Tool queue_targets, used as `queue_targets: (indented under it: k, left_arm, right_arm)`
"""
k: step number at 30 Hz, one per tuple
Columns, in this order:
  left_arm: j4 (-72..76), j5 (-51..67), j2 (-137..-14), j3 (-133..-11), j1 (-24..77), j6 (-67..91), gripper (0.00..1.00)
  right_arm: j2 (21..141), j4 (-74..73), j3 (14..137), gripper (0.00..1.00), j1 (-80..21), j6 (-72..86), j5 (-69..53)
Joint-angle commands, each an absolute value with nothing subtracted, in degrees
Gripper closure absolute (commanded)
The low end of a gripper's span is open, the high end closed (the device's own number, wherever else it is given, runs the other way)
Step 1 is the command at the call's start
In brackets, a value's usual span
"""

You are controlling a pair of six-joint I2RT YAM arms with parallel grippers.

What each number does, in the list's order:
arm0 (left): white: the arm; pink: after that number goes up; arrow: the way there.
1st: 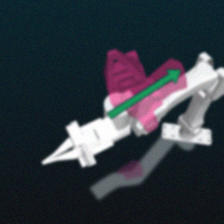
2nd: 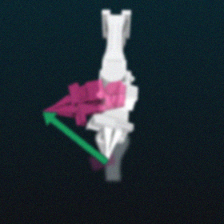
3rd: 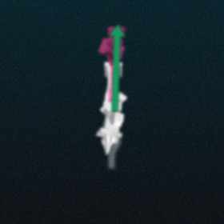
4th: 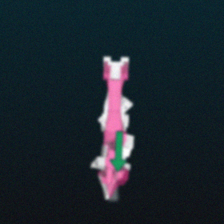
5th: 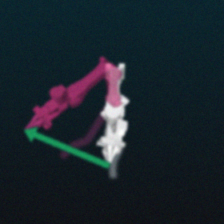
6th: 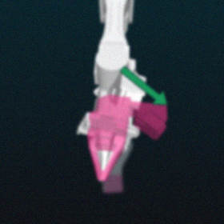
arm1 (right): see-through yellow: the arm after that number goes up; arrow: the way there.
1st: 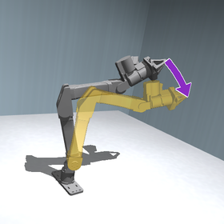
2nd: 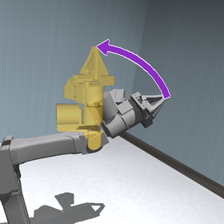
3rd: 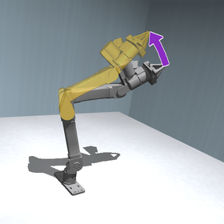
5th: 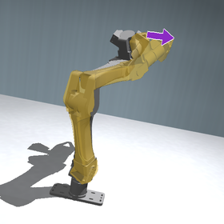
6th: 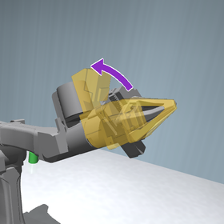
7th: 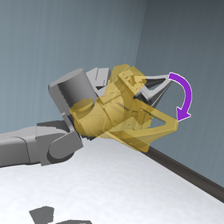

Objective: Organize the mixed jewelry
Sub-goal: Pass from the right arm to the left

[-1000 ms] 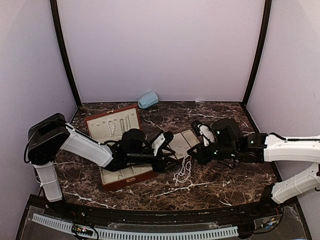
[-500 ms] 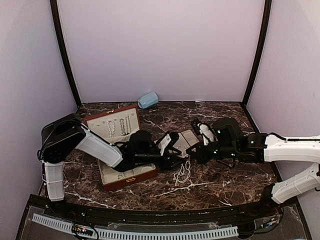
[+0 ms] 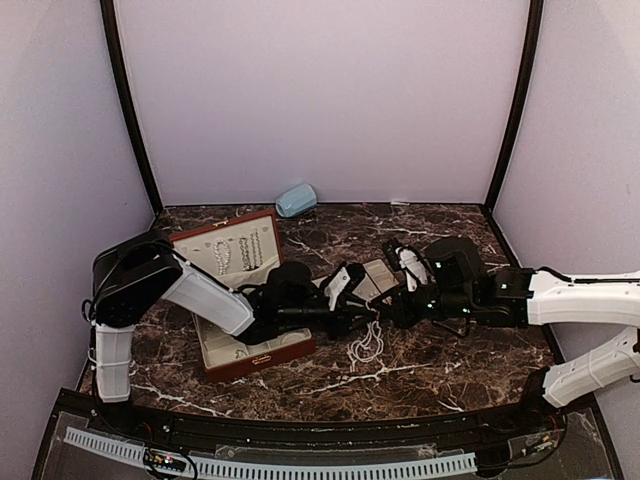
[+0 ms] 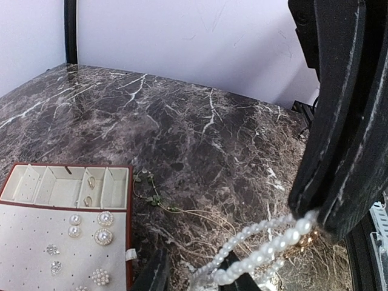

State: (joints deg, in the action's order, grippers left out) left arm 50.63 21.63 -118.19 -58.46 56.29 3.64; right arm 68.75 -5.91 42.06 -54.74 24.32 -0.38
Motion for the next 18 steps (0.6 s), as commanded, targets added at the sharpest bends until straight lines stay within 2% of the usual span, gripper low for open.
queue_targets:
  k: [1, 6, 7, 9, 11, 13, 15, 18]
  left_arm:
    - [53.46, 23.73, -118.88, -59.47, 56.76, 5.52, 0.70]
    - [54.40, 25.09, -119.23, -59.68, 56.94, 6.14, 0.68]
    - [54.60, 24.90, -119.26, -59.81, 56.99, 6.19, 0.70]
    - [54.85, 24.02, -119.04, -59.65, 57.04, 6.43, 0.83]
    - [54.92, 22.62, -118.29, -59.15, 57.04, 6.48, 0.90]
    - [54.93, 19.78, -116.53, -57.75, 57.04, 6.53, 0.94]
    - [54.78, 16.46, -113.60, -55.70, 57.04, 6.49, 0.95]
    - [50.87, 12.56, -107.35, -53.53, 57.04, 6.16, 0.97]
  right_arm:
    - [67.59, -2.23, 40.93, 0.93, -54.49, 25.13, -0.18]
    - [67.64, -1.16, 40.51, 0.93, -54.48, 25.40, -0.18]
    - [67.67, -1.19, 40.52, 0.93, -54.49, 25.37, -0.18]
    - [67.42, -1.30, 40.52, 0.93, -54.47, 25.47, 0.86]
    - [66.95, -1.49, 40.36, 0.93, -54.49, 25.66, 2.17]
    - [66.25, -1.49, 39.98, 0.91, -54.49, 25.93, 3.34]
    - [65.44, -1.05, 39.46, 0.84, -54.49, 26.23, 4.16]
    - [64.29, 0.48, 38.51, 0.61, -54.49, 26.79, 4.37]
